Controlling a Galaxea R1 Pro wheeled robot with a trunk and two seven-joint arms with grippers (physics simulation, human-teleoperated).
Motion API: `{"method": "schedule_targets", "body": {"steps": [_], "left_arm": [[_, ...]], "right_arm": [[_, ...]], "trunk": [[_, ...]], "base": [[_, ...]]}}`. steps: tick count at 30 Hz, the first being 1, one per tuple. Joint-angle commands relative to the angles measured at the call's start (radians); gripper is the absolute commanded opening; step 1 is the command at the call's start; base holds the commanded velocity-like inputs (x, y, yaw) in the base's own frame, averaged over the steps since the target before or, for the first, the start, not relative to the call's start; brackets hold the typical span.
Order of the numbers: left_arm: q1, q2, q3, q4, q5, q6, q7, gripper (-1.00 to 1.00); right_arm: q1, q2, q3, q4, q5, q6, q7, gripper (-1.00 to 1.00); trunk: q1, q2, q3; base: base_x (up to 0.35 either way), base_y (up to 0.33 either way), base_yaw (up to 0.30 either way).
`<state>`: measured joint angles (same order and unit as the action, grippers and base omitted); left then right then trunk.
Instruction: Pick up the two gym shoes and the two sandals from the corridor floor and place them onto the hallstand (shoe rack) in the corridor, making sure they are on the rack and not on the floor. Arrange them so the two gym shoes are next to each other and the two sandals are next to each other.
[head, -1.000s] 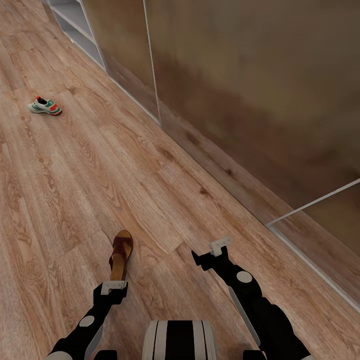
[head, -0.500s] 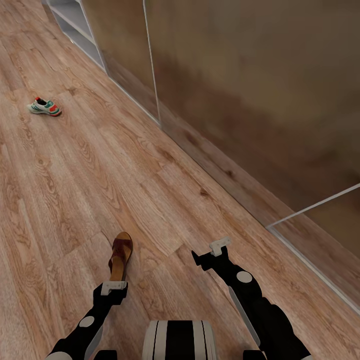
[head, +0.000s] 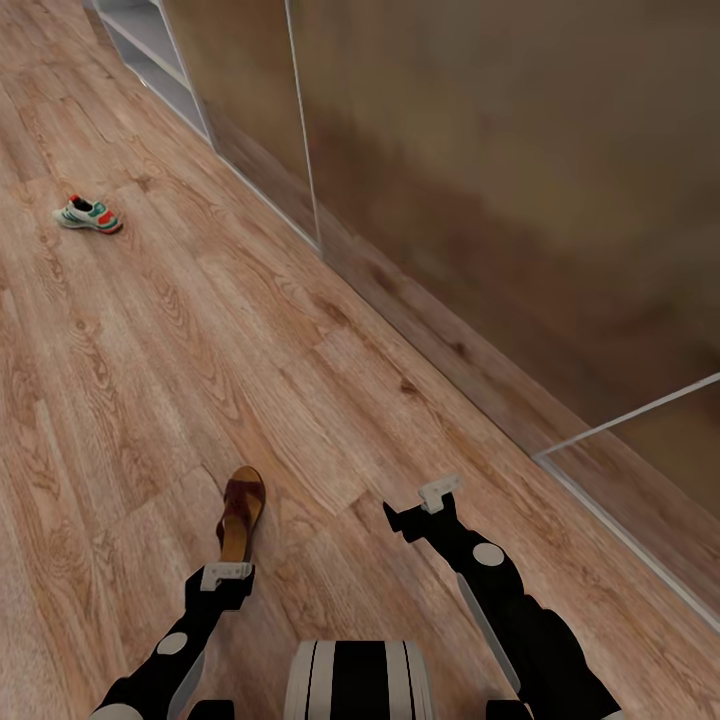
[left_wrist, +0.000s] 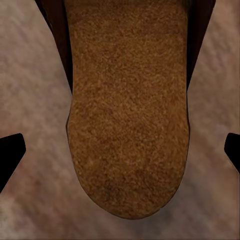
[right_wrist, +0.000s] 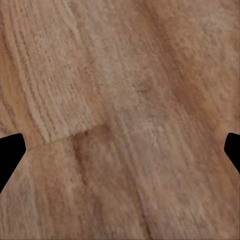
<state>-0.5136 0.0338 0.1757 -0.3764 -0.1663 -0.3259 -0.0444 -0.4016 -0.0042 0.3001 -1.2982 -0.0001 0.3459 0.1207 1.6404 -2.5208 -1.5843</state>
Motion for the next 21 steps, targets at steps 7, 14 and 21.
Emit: {"method": "schedule_targets", "body": {"steps": [7, 14, 21], "left_arm": [[0.001, 0.000, 0.008, 0.002, -0.009, -0.004, -0.005, 1.00], [0.001, 0.001, 0.009, 0.002, -0.009, -0.004, -0.005, 1.00], [0.000, 0.001, 0.009, 0.001, -0.008, -0.005, -0.005, 1.00]], "right_arm": [[0.000, 0.000, 0.001, 0.000, 0.000, 0.005, 0.002, 1.00], [0.000, 0.000, 0.001, 0.000, 0.000, 0.005, 0.002, 1.00], [0.000, 0.000, 0.001, 0.000, 0.000, 0.005, 0.002, 1.00]], "trunk": [[0.000, 0.000, -0.001], [0.000, 0.000, -0.001], [0.002, -0.001, -0.020]], "base": [[0.062, 0.000, 0.000], [0.011, 0.000, 0.000], [0.002, 0.000, 0.000]]}}
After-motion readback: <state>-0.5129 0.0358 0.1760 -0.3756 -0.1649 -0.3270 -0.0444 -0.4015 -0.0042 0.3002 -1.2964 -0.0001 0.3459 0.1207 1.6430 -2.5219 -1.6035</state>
